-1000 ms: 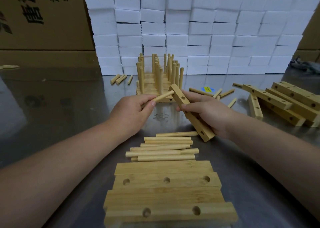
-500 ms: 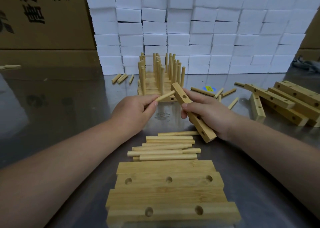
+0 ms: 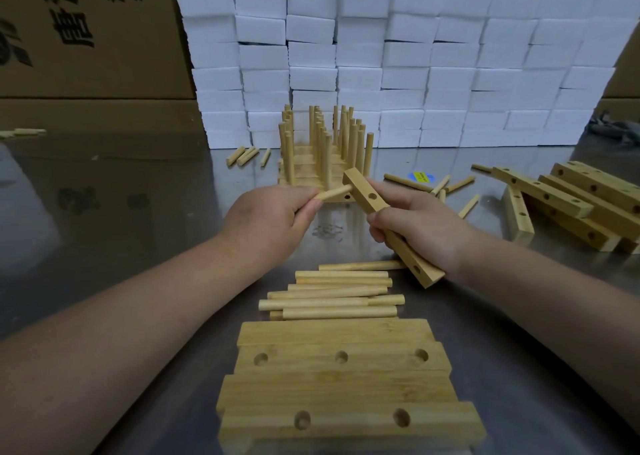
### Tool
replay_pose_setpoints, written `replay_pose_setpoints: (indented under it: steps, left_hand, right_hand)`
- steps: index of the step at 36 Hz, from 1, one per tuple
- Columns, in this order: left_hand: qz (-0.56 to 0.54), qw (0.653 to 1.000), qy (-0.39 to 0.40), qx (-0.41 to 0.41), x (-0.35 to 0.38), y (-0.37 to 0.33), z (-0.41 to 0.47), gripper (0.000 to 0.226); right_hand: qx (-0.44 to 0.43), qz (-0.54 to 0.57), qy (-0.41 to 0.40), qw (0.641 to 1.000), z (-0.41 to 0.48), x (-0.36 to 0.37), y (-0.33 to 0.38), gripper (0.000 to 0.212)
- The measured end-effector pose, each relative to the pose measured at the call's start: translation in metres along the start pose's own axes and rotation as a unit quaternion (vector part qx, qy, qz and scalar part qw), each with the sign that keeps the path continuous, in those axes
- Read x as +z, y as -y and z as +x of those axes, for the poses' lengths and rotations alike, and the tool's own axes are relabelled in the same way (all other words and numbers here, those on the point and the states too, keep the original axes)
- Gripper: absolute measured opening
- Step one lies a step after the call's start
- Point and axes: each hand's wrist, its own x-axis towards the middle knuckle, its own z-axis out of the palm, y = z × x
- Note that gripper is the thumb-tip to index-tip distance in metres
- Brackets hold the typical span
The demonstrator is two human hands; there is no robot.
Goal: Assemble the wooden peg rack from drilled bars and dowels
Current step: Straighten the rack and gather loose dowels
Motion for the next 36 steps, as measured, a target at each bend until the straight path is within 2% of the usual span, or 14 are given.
replay_pose_setpoints:
  steps: [7, 13, 20, 24, 26, 29, 32, 34, 36]
  left_hand:
    - [-0.084, 0.995, 0.011, -0.048, 0.003, -0.002, -0.001, 0.025]
    - [-0.162, 0.98, 0.035, -0.11, 0.008, 0.002, 0.001, 0.031]
    - [-0.305, 0.916, 0.088, -0.243, 0.006, 0.001, 0.008, 0.028]
    - [-0.388, 0.871, 0.114, -0.278, 0.003, -0.001, 0.01, 0.028]
    - [-0.377, 0.881, 0.097, -0.27, 0.003, -0.002, 0.011, 0.027]
    - [-0.322, 0.914, 0.056, -0.241, 0.004, -0.004, 0.013, 0.025]
    - [-0.281, 0.932, 0.022, -0.229, 0.005, -0.001, 0.015, 0.028]
    - [-0.24, 0.943, -0.005, -0.23, 0.007, 0.004, 0.015, 0.033]
    - [-0.211, 0.95, -0.059, -0.221, 0.006, 0.006, 0.013, 0.024]
  right_hand:
    - [0.01, -0.003, -0.004, 1.0, 0.0, 0.003, -0.002, 0.05]
    - [0.014, -0.022, -0.006, 1.0, 0.0, 0.003, -0.002, 0.052]
    - [0.02, -0.043, -0.013, 0.999, -0.002, 0.004, 0.001, 0.053]
    - [0.018, -0.04, -0.017, 0.999, -0.002, 0.005, 0.001, 0.051]
    - [0.013, -0.003, -0.02, 1.0, -0.002, 0.004, 0.001, 0.05]
    - [0.006, 0.062, -0.019, 0.998, 0.0, 0.003, -0.001, 0.049]
    - [0.005, 0.082, -0.029, 0.996, 0.003, 0.005, -0.006, 0.046]
    - [0.015, 0.118, -0.055, 0.991, 0.005, 0.004, -0.008, 0.033]
    - [0.04, 0.183, -0.097, 0.977, 0.007, 0.001, -0.008, 0.016]
